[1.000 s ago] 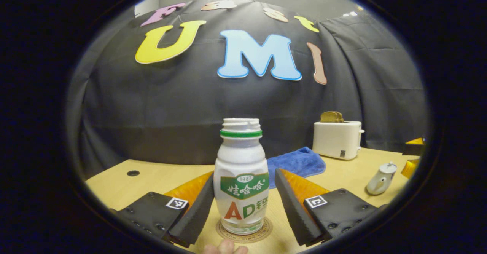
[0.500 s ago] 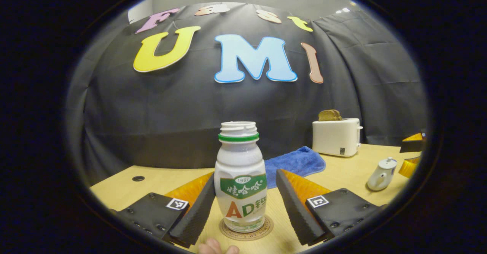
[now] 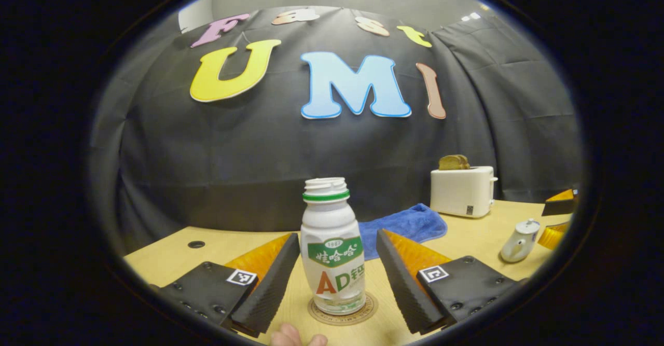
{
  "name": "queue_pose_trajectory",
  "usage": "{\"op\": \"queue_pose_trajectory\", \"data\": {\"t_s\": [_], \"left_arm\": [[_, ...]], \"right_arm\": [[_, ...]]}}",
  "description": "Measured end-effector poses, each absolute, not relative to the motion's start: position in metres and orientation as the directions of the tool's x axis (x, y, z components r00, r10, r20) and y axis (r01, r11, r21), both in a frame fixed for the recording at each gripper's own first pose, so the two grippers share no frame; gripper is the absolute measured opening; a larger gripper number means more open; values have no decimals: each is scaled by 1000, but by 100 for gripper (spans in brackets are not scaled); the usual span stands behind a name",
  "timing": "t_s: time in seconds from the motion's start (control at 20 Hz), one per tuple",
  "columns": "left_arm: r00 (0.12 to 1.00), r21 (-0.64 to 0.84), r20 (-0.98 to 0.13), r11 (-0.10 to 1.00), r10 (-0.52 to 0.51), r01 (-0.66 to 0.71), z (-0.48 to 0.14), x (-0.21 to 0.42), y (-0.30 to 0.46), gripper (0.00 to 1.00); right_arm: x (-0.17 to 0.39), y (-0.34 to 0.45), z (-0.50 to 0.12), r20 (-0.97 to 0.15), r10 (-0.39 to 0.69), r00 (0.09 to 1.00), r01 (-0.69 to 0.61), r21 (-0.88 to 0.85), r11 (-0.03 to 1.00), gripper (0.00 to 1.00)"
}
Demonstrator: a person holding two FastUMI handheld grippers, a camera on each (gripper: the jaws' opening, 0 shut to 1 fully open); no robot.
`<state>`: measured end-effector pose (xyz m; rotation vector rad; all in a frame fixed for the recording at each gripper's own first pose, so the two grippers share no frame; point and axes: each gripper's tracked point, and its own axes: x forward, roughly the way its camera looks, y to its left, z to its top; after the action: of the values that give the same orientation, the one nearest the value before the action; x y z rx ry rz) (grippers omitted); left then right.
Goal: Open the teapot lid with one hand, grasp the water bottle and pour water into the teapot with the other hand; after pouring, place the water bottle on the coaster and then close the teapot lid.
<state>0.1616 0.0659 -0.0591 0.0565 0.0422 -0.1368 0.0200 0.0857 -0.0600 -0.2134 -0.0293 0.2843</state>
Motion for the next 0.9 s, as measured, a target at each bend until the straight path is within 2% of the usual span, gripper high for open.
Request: {"op": "queue_pose_trajectory", "data": {"t_s": [0.25,0.4,0.5,0.55,0.6,0.65,0.8,0.9], "left_arm": [[994,66,-52,993,-99,102,-50,129,75,100],[993,38,-81,995,-86,89,-49,79,62,100],[994,26,-100,998,-47,50,-49,43,52,100],[995,20,-101,999,-22,25,-47,26,48,97],[997,1,-81,1000,-10,10,-44,7,38,100],[997,-10,-74,1000,-23,22,-44,-10,25,100],[999,29,-45,1000,10,-8,-51,-40,8,100],[996,19,-94,1000,-5,7,-71,-46,-4,100]], "right_arm": [[18,87,-55,12,286,958,-277,-205,939,72],[12,95,-54,-12,274,962,-272,-160,949,72],[-2,96,-45,-24,224,974,-225,-131,966,72],[-10,96,-44,-28,195,980,-197,-100,975,75],[-21,98,-43,-32,175,984,-177,-69,982,84],[-31,99,-44,-36,155,987,-156,-43,987,87],[-53,96,-47,-38,83,996,-83,-4,997,94],[-64,97,-42,3,53,999,-53,-4,999,94]]}}
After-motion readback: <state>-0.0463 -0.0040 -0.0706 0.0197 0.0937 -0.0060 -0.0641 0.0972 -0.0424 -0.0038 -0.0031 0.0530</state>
